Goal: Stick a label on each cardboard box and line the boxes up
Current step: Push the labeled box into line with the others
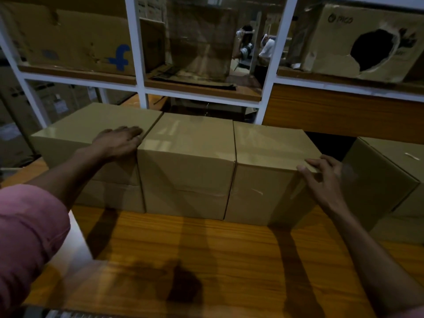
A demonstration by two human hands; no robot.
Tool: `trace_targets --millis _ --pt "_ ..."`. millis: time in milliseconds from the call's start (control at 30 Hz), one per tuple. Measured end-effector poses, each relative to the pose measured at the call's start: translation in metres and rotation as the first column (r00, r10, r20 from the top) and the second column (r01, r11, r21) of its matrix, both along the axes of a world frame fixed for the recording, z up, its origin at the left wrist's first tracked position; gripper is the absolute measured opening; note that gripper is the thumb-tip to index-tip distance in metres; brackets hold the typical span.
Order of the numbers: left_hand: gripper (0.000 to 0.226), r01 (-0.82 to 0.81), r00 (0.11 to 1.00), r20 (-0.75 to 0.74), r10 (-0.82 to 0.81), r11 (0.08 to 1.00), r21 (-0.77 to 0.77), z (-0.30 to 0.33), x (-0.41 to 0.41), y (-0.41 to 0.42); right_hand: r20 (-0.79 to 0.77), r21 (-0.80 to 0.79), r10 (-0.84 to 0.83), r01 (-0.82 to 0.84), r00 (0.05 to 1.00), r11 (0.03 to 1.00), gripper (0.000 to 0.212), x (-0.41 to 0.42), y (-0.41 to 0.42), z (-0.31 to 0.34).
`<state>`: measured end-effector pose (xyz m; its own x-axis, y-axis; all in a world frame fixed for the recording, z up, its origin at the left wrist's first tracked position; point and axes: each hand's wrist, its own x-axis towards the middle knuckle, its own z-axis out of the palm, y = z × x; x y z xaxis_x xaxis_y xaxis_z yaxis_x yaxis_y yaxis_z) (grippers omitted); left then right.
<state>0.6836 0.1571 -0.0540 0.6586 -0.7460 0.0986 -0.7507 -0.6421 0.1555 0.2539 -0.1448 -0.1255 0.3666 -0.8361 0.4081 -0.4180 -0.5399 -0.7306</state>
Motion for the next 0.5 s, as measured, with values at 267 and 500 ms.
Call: trace_targets --millis 267,500 --pt "0.05 0.035 0.996 0.083 -0.036 0.999 0.005 -0.005 0.009 -0.001 -0.003 -0.026 0.004 -0.004 1.0 1.0 0.055 -0.004 -0.006 -0.006" --pt "0.056 0.006 0.997 0.082 -0.005 1.0 -0.002 -0.042 0.071 -0.014 -0.025 -0.017 0.004 -0.005 1.0 1.0 0.053 -0.003 -0.004 -0.007"
